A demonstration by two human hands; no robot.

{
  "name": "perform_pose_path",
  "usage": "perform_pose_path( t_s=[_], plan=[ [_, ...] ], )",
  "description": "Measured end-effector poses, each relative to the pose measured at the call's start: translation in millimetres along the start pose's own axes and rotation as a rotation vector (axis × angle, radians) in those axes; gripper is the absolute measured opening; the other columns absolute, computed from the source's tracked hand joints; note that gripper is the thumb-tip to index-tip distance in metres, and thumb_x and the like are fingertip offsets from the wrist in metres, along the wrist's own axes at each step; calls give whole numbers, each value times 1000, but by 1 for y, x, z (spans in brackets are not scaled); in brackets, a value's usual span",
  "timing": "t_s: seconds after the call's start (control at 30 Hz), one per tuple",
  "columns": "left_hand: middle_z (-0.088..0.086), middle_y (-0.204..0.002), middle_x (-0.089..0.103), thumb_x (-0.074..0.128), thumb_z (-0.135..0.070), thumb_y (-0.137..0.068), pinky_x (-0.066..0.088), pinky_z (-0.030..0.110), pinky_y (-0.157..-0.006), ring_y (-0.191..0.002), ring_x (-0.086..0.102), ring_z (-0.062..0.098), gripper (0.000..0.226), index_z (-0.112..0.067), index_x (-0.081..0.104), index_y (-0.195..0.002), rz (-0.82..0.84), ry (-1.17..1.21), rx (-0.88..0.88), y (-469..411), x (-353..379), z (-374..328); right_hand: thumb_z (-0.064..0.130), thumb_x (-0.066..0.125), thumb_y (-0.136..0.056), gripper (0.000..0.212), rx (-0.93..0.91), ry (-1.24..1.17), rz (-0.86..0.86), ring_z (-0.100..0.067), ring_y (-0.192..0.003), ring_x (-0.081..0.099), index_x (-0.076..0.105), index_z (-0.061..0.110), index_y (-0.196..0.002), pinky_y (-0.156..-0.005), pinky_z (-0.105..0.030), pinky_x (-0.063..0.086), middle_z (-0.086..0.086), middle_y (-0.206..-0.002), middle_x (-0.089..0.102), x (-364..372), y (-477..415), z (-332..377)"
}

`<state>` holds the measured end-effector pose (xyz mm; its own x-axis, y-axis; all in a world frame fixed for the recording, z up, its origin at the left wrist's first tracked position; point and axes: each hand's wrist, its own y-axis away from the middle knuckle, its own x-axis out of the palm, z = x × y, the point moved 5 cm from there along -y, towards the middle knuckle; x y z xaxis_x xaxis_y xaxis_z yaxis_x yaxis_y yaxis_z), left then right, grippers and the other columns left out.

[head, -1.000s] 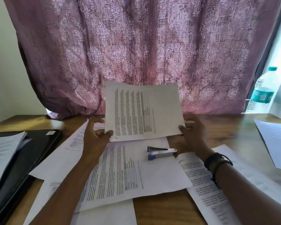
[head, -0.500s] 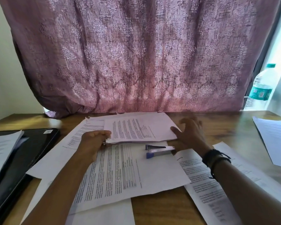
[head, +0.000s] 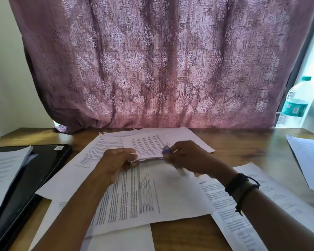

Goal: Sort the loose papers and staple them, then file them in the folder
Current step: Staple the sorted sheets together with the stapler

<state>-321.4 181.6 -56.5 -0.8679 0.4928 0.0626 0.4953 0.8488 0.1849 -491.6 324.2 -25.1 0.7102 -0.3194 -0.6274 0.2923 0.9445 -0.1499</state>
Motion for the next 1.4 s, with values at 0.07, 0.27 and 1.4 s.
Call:
perform_pose_path(
  t_s=[0.07, 0.27, 1.4],
  plan=[
    [11, -90, 71, 67, 9, -80, 59, 23, -63, -60, 71, 17, 24, 4, 67, -103, -9, 57, -9, 2, 9, 3, 35, 65, -89, 38, 141, -462, 43, -19, -71, 68, 62, 0, -103, -77, -39, 60, -11, -85, 70, 11, 3, 9],
    [14, -87, 71, 66, 10, -79, 58, 20, -58, -66, 70, 18, 26, 4, 67, -105, -39, 169, 82, 8, 32, 12, 51, 50, -95, 40, 543, -887, 346, -10, -52, 44, 53, 12, -93, -47, -18, 40, -2, -67, 52, 65, 18, 9],
    [-2, -66, 74, 84, -22, -69, 57, 27, -62, -66, 71, 15, 19, -10, 72, -79, -204, 141, 190, 14, 33, 11, 48, 69, -83, 38, 357, -240, 150, -10, -59, 58, 69, 11, -94, -51, -17, 45, -3, -75, 66, 42, 10, 2]
  ],
)
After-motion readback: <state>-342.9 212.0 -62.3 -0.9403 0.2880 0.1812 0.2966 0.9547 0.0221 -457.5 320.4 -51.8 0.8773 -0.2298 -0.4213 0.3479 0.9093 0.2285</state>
